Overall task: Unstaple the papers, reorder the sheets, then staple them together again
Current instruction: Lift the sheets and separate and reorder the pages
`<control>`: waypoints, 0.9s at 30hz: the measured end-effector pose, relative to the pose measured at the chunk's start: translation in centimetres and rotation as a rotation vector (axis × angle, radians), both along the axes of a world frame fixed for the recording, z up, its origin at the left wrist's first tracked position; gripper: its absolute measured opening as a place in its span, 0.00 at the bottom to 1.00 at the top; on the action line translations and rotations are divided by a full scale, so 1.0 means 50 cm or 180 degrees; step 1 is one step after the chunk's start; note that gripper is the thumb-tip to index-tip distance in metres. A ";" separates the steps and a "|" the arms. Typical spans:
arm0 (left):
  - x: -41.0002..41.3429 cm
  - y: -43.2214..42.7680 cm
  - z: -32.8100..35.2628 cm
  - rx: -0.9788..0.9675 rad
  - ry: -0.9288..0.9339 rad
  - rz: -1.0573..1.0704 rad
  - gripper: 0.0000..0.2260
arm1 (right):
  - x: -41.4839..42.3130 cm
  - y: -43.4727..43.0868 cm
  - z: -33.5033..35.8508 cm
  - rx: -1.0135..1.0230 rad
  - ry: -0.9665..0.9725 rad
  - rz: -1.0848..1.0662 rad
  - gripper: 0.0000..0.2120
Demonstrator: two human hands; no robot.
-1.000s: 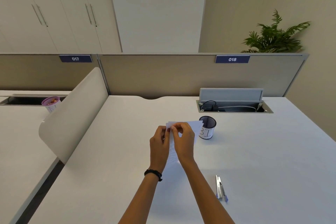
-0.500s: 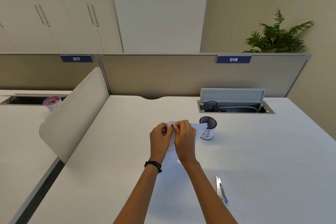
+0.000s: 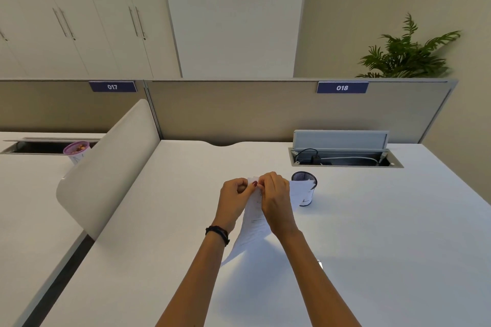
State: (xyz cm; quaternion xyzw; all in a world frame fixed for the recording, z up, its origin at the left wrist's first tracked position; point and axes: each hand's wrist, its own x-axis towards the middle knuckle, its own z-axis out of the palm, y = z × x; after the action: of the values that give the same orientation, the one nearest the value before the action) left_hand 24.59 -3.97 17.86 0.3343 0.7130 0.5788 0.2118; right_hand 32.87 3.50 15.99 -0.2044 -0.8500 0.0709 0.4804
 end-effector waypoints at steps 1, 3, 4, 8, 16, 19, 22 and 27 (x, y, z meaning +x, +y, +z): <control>-0.002 0.001 -0.001 -0.0062 -0.0030 -0.0033 0.18 | 0.001 0.006 -0.004 0.0135 -0.0040 -0.0011 0.15; -0.006 0.002 -0.001 -0.0176 -0.0060 -0.0091 0.17 | 0.005 0.013 -0.010 0.0229 -0.0248 -0.0022 0.06; -0.006 0.002 -0.001 -0.0202 -0.0060 -0.0095 0.17 | 0.007 0.014 -0.010 0.0179 -0.0337 0.0025 0.09; 0.004 0.002 -0.005 0.0014 0.0065 0.0177 0.15 | 0.013 0.008 -0.005 -0.0334 -0.0042 0.0266 0.13; 0.026 0.003 0.000 0.0180 0.0668 0.0558 0.10 | 0.008 0.009 -0.016 -0.0086 -0.0182 0.0077 0.19; 0.024 0.000 0.000 0.0205 0.0801 0.0560 0.10 | 0.002 0.013 -0.012 0.0237 -0.0302 -0.0006 0.21; 0.021 -0.002 0.001 0.0212 0.0942 0.0542 0.09 | -0.004 0.017 -0.009 0.0322 -0.0349 -0.0004 0.21; 0.014 0.000 -0.001 0.0231 0.0946 0.0462 0.10 | -0.013 0.013 -0.009 0.0305 -0.0415 -0.0104 0.22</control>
State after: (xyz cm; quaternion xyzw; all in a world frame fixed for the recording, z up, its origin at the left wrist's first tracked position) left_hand 25.28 -3.98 17.83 0.3713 0.7374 0.5621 0.0495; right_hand 32.21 4.13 15.52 -0.1992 -0.8784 0.0088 0.4344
